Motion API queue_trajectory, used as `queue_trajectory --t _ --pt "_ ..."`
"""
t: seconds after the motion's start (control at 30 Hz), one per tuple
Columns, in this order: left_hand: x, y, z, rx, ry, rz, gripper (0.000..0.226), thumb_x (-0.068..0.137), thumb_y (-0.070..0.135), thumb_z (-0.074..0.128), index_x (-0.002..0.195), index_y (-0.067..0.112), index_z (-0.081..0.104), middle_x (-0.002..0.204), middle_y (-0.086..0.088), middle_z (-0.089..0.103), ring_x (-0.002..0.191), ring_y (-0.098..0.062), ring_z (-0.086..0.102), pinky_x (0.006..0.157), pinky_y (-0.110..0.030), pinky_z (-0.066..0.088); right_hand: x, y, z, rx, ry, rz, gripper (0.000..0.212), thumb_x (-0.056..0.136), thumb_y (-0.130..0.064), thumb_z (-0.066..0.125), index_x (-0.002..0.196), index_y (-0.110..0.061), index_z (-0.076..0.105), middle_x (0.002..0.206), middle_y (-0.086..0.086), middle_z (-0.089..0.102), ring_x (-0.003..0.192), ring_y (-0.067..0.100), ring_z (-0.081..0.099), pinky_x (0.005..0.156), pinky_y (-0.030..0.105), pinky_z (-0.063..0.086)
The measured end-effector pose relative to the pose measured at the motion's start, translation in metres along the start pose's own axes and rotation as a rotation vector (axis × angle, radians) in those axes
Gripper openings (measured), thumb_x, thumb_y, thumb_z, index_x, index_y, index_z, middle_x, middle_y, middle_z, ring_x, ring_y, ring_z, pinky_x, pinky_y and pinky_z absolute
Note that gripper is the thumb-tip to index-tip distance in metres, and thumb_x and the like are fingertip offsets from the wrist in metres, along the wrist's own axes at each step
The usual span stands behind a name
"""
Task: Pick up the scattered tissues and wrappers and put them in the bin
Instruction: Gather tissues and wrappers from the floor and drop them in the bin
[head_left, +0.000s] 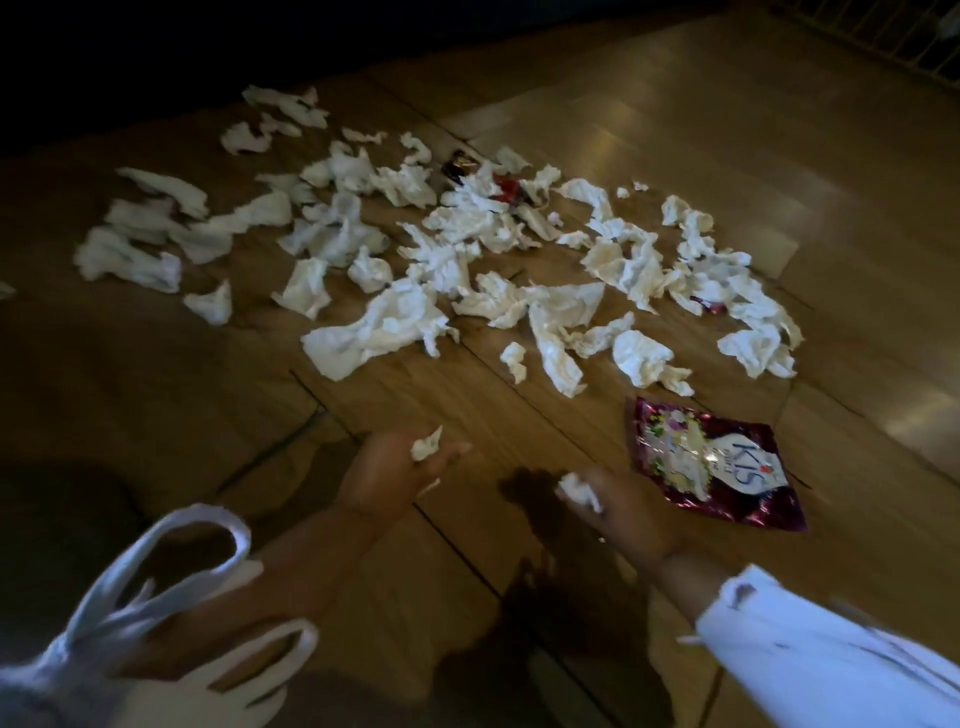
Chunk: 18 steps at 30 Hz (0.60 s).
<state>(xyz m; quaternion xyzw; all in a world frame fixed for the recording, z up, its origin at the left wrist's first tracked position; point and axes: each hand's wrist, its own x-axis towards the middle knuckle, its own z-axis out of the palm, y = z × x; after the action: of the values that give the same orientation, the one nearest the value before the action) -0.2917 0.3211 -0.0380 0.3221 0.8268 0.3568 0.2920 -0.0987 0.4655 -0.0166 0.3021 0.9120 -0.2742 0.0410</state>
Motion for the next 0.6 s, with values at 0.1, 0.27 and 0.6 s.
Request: queue_trajectory --t 0.1,0.27,0.6 --pt "0.009 -0.004 -0.06 -0.014 0.007 0.002 0.05 0.08 0.049 0.062 0.116 0.015 0.06 0.111 0.002 0.063 0.102 -0.011 0.059 0.09 -0.021 0.043 0.048 -0.075 -0.006 0.068 -0.01 -0.126 0.015 0.088 -0.031 0.058 0.083 -0.017 0.056 0.071 -0.003 0.055 0.066 0.009 0.052 0.062 0.017 0.038" --pt "-0.013 -0.004 -0.19 -0.075 0.013 0.003 0.051 0.076 0.063 0.056 0.107 0.024 0.062 0.096 0.009 0.066 0.088 -0.008 0.062 0.08 -0.029 0.053 0.093 -0.218 -0.03 0.061 -0.008 -0.279 0.033 0.086 -0.046 0.055 0.072 -0.016 0.051 0.063 -0.003 0.05 0.059 0.008 0.048 0.053 0.023 0.032" --pt "-0.144 -0.023 -0.461 -0.021 0.42 0.091 0.034 0.086 0.054 0.048 0.067 0.026 0.054 0.06 0.011 0.056 0.054 0.0 0.054 0.055 -0.018 0.041 0.129 -0.527 -0.06 0.295 -0.114 -0.362 0.051 0.09 -0.051 0.044 0.058 -0.012 0.044 0.049 0.004 0.045 0.044 0.014 0.046 0.056 0.026 0.037"
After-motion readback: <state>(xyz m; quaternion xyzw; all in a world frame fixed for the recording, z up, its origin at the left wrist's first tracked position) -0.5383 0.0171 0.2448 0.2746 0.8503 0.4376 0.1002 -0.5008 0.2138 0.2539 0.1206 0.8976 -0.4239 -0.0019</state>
